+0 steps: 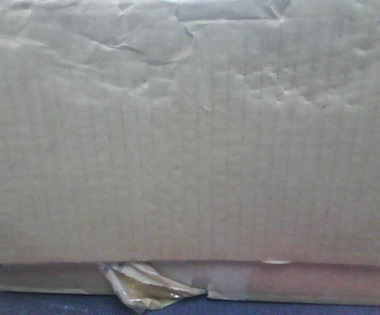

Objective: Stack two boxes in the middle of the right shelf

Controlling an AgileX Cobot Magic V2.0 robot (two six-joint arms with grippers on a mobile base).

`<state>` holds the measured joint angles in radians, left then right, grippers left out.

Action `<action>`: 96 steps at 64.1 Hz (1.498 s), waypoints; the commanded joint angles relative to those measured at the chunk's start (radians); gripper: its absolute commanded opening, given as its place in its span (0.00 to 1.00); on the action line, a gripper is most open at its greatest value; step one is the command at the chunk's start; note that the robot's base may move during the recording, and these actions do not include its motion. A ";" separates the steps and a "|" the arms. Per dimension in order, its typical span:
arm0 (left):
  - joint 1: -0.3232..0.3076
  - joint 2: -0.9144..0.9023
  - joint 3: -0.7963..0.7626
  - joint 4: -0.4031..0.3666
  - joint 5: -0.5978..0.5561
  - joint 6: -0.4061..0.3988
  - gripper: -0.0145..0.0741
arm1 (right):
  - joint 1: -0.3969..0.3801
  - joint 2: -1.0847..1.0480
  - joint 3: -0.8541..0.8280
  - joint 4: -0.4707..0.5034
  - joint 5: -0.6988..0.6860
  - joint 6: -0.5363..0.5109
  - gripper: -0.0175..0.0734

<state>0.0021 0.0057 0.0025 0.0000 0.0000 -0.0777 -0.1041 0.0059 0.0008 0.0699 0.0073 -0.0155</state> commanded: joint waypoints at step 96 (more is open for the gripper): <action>0.003 0.686 -0.807 -0.150 0.590 0.141 0.04 | -0.004 -0.006 -0.001 -0.003 -0.018 -0.003 0.01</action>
<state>0.0021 0.6519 -0.7885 -0.1101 0.6186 0.0578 -0.1041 0.0059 0.0008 0.0699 0.0073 -0.0155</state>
